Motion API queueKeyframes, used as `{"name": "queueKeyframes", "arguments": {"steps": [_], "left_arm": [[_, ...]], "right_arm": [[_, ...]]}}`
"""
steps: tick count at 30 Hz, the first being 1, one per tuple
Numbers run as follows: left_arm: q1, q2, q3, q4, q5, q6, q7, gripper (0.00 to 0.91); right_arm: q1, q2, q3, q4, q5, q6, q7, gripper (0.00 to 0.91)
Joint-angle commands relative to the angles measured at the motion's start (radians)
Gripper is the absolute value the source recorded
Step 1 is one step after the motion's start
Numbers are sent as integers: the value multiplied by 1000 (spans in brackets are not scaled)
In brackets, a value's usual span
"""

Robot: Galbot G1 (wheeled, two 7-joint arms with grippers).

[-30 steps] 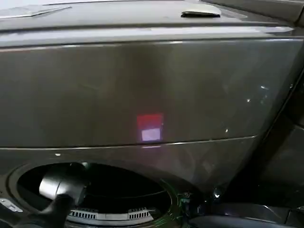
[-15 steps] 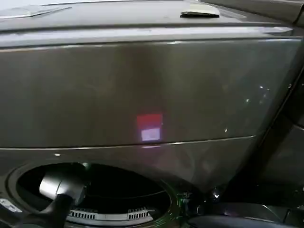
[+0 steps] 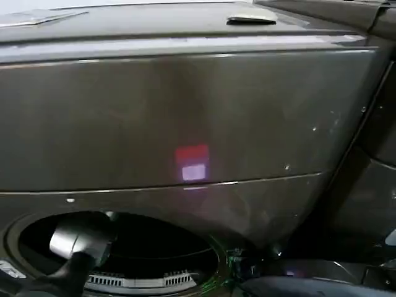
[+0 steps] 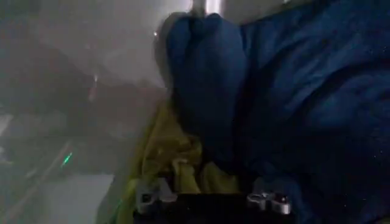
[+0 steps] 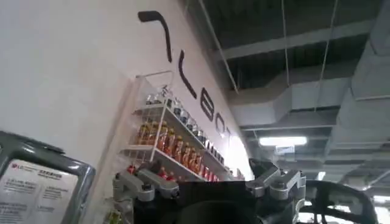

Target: Grasp the clothes from the dryer.

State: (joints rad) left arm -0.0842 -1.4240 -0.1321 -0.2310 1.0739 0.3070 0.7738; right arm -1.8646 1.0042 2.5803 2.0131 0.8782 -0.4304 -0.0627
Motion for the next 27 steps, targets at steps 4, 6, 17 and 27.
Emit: {"name": "queueKeyframes", "arguments": {"steps": [4,6,17,27], "left_arm": [[7,-4,-7,8,17,7,0,0],[9,-4,-12,3,17,7,-1,0],[71,-4,-153,-156,-145,82,-89,0],[207,-23,-248,-344,-475,139,-213,0]], "right_arm": [[-4,-2,6,-1,-1,1,1,907],[-5,-2,7,-2,-1,1,1,907],[-6,-1,8,-1,-5,2,1,907],[2,-2,-1,-11,-23,5,0,907]]}}
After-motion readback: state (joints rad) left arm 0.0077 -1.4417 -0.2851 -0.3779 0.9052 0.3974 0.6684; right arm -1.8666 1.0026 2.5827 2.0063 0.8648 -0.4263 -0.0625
